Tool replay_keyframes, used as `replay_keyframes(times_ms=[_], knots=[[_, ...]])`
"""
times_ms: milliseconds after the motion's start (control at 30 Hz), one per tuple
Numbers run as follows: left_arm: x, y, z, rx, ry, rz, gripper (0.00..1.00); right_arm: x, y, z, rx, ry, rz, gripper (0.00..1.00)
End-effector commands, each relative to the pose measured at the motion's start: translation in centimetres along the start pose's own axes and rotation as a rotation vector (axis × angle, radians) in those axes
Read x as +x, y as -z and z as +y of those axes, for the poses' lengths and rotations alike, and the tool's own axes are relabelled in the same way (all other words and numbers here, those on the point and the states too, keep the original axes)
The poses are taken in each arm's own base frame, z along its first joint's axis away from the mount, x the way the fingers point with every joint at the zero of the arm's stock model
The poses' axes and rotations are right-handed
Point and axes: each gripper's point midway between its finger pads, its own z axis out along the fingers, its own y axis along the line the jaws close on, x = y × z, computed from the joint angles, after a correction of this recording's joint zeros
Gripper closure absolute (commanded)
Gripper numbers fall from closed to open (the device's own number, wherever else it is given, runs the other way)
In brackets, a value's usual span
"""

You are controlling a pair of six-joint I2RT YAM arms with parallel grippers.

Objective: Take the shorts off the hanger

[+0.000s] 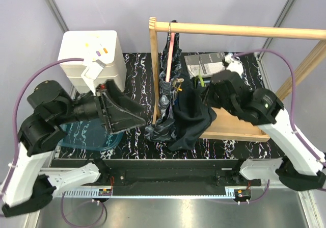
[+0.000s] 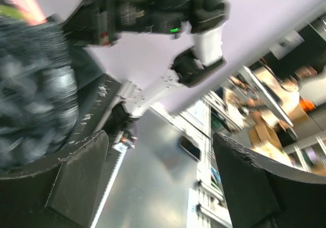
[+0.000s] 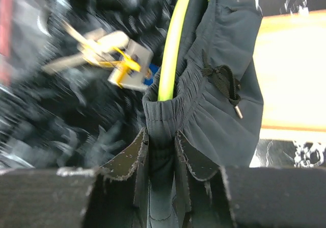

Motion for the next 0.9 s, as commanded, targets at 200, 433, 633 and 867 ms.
replay_keyframes(times_ms=[200,433,633,867], knots=[[0.1,-11.8,-6.0,-0.009,-0.176,0.015,0.19,0.6,2.2,-1.5,-0.111,-0.252,-0.063,1.00],[2.8,-16.3,-3.2,-0.238,-0.356,0.061,0.22,-0.3,4.9,-3.9,-0.042,-0.469,-0.078,1.00],[5.2,-19.0,0.9,-0.403,-0.388,0.086,0.29,-0.5,6.7,-4.6,-0.050,-0.617,-0.066,1.00],[6.6,-21.2,3.1,-0.492,-0.425,0.097,0.30,0.3,7.4,-4.1,-0.068,-0.660,0.003,1.00]])
